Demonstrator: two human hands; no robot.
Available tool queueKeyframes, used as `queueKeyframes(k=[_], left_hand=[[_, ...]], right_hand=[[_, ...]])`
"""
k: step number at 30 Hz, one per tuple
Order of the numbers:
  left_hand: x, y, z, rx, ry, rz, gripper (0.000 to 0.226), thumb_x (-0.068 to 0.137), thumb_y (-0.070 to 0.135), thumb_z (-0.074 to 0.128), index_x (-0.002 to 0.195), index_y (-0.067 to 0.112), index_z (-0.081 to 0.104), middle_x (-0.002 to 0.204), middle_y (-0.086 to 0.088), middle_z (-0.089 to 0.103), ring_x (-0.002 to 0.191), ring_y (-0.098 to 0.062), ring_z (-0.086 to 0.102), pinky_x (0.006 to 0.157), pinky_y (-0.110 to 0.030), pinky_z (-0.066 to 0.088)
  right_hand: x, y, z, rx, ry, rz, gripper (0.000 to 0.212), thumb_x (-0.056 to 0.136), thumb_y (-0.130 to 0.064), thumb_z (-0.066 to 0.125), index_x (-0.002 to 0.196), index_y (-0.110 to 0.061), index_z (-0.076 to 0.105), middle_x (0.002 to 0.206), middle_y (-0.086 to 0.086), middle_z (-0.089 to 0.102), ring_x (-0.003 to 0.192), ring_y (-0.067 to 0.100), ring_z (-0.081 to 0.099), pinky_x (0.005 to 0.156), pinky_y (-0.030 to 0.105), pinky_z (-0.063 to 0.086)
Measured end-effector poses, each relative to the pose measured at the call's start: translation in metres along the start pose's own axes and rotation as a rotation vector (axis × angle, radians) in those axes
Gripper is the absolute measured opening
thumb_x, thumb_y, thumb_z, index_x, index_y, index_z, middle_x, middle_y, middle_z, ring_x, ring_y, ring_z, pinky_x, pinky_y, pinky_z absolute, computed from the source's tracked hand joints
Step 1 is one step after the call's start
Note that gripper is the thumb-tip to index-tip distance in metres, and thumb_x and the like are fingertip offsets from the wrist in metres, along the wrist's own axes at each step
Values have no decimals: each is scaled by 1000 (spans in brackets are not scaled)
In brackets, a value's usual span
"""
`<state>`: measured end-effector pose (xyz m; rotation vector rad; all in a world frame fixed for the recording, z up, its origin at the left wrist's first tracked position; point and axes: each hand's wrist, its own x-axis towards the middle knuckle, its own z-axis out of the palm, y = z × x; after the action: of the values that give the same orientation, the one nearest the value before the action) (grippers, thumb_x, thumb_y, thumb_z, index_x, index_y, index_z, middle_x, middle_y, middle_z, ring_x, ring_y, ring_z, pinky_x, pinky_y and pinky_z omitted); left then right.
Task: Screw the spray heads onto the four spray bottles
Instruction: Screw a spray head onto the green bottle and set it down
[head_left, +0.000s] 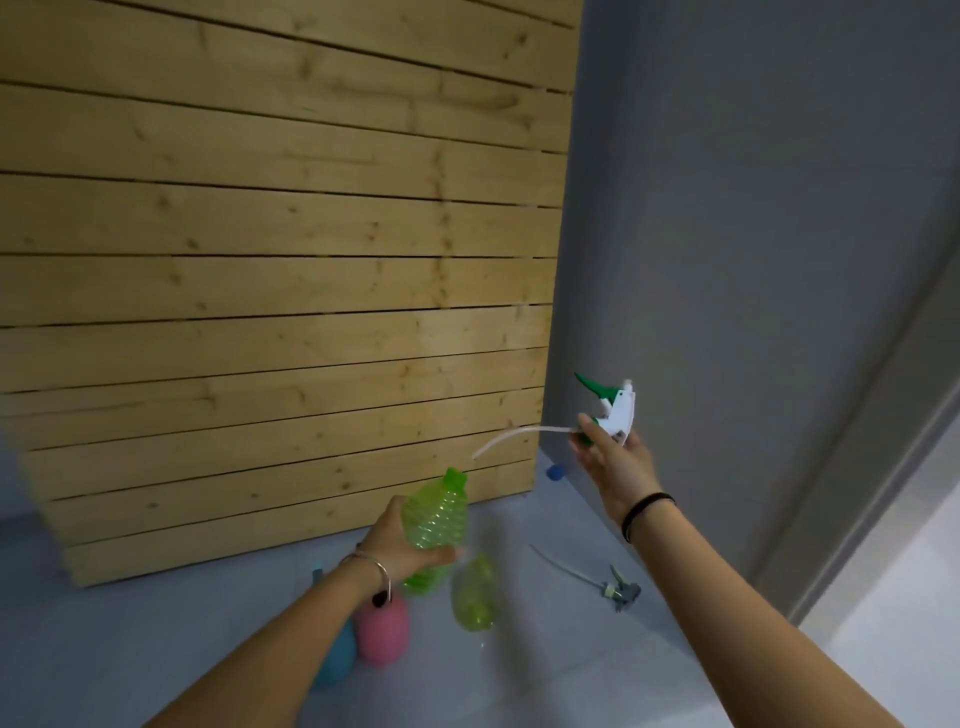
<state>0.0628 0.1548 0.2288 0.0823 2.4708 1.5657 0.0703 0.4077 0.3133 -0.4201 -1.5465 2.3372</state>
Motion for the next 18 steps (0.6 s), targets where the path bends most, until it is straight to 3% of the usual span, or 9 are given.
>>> queueKeyframes(k=[4, 7, 9, 11, 15, 18], left_hand=[[-4, 0, -2, 19, -17, 18, 74, 57, 24, 89, 112, 18, 40, 112, -2, 62, 99, -16, 61, 85, -27, 49], [-6, 0, -4, 30, -23, 38, 78, 55, 27, 90, 114, 19, 40, 113, -2, 62, 104, -18, 61, 92, -31, 50], [-7, 1, -6, 33, -28, 53, 81, 51, 31, 91, 114, 20, 42, 112, -1, 63, 103, -17, 62, 91, -30, 50], [-9, 2, -8, 63, -41, 76, 86, 42, 40, 89, 113, 21, 44, 111, 0, 64, 102, -17, 62, 91, -30, 50], [-11, 6, -5, 92, -67, 127, 87, 41, 44, 90, 114, 27, 46, 111, 5, 64, 102, -13, 61, 92, -29, 50], [-14, 10, -4, 61, -79, 147, 88, 38, 50, 88, 114, 32, 48, 109, 10, 65, 103, -9, 62, 94, -31, 50]], right_hand=[[-6, 2, 4, 9, 26, -50, 34, 84, -12, 68, 114, -16, 53, 90, 3, 64, 78, 15, 65, 73, 23, 54], [-8, 6, 8, -42, 30, -60, 34, 83, -11, 69, 113, -15, 53, 88, 2, 64, 77, 14, 65, 79, 28, 54], [-11, 11, 10, -85, 1, -78, 42, 83, -7, 69, 121, -10, 51, 95, 6, 62, 80, 14, 64, 73, 22, 57], [-16, 19, 15, -187, -55, -99, 48, 81, -5, 71, 124, -6, 50, 101, 9, 59, 84, 16, 61, 64, 17, 57], [-28, 36, 28, -442, -280, -91, 41, 75, -9, 77, 112, -8, 60, 95, 4, 62, 87, 16, 60, 76, 23, 55], [-34, 41, 36, -526, -413, -69, 36, 76, -9, 77, 108, -15, 62, 88, -2, 65, 79, 7, 61, 73, 16, 53]])
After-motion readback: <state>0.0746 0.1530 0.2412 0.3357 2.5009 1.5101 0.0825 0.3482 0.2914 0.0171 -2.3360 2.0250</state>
